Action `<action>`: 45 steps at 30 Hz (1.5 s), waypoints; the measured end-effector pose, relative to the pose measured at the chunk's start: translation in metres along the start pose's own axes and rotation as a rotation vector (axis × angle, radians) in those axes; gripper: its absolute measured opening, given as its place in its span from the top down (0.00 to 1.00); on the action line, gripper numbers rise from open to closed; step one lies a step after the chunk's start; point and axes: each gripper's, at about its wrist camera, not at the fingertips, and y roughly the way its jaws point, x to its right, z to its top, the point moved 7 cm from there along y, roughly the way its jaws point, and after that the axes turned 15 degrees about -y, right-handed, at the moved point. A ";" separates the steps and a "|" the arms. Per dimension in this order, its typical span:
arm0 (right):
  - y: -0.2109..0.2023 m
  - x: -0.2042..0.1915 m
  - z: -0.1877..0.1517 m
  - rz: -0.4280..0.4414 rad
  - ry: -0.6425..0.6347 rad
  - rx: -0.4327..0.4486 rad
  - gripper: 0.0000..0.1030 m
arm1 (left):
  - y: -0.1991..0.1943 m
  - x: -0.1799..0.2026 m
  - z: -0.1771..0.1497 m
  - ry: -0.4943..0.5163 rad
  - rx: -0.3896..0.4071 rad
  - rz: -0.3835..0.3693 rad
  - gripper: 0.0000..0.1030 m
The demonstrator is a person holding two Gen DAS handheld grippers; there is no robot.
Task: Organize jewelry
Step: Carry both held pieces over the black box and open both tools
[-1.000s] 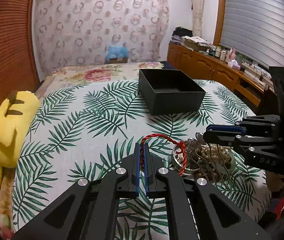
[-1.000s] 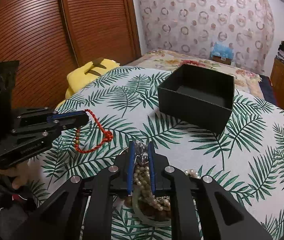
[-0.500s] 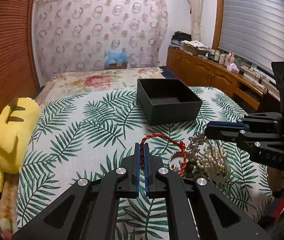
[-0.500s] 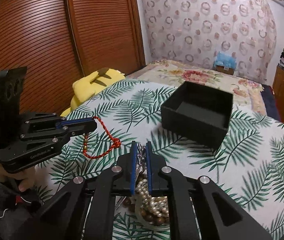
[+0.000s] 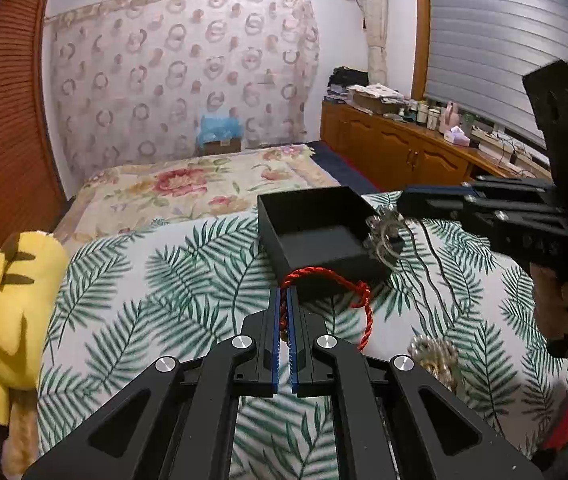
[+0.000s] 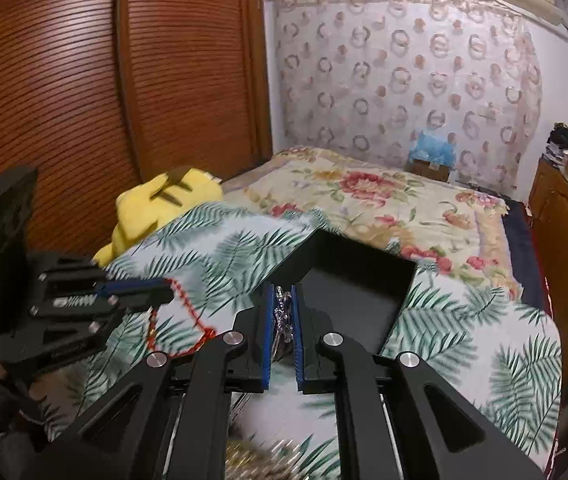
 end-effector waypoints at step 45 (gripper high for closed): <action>0.069 0.108 -0.021 -0.027 0.048 -0.083 0.77 | 0.110 0.025 0.061 0.019 -0.114 -0.058 0.68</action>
